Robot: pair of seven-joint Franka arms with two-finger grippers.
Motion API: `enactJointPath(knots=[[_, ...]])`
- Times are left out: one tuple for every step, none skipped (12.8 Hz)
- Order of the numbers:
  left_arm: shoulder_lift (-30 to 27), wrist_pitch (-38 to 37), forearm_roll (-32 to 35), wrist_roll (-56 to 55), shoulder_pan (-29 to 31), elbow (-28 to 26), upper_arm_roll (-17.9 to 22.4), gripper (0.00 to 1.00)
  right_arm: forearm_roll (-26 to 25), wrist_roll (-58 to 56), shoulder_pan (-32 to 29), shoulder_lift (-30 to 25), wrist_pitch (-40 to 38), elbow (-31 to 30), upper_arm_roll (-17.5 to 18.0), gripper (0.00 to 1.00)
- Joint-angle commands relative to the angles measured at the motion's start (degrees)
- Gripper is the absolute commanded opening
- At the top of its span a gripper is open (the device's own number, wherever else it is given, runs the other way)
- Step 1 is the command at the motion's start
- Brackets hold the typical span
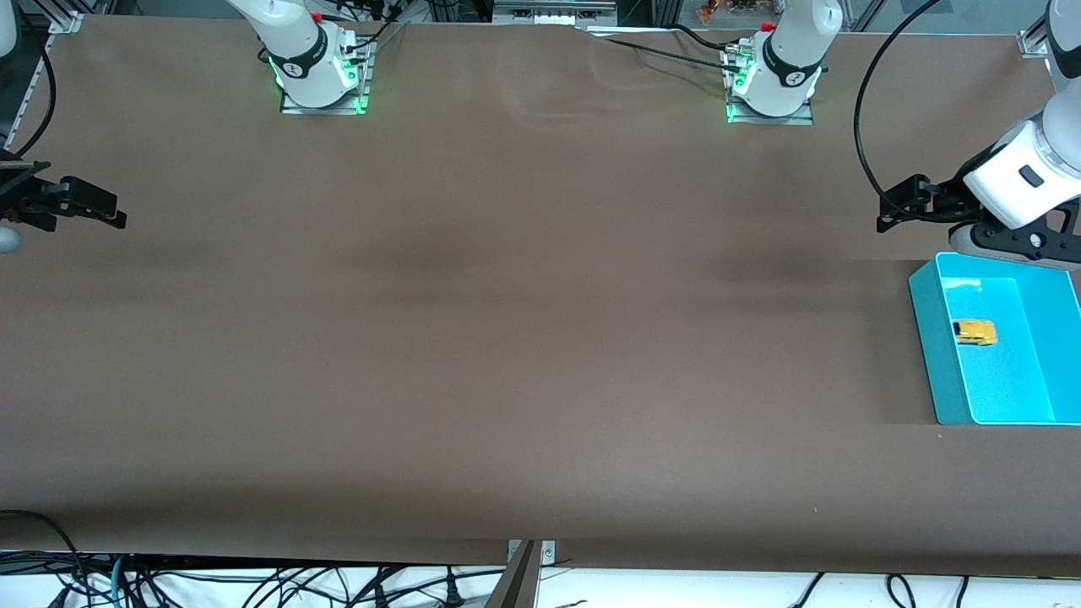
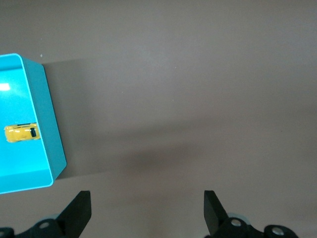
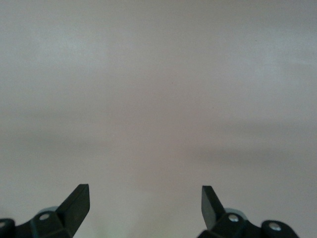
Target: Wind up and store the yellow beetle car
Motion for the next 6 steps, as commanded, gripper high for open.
enactJointPath(knots=[[-0.53,-1.07,-0.82,-0.98,-1.05,-0.10,0.76,1.00,0.06,-1.03,-0.17,-0.08,-0.86,0.56,-0.05,1.00],[-0.44,-1.16,-0.82,-1.67,-1.23,-0.02,0.76,1.00,0.06,-1.03,-0.17,-0.08,-0.95,0.56,-0.05,1.00],[0.25,-1.94,-0.82,-2.90,-1.05,0.42,0.58,1.00,0.06,-1.03,-0.17,-0.08,-1.21,0.56,-0.05,1.00],[0.61,-2.82,-0.99,-3.17,-1.05,0.59,0.58,1.00,0.06,-1.03,-0.17,-0.08,-1.21,0.56,-0.05,1.00],[0.70,-2.83,-1.08,-3.18,-1.05,0.77,0.58,1.00,-0.03,-0.85,-0.17,-0.08,-1.21,0.56,-0.05,1.00],[0.70,-2.83,-1.08,-3.26,-1.05,0.86,0.41,1.00,-0.12,-0.94,-0.17,-0.08,-1.21,0.56,-0.05,1.00]])
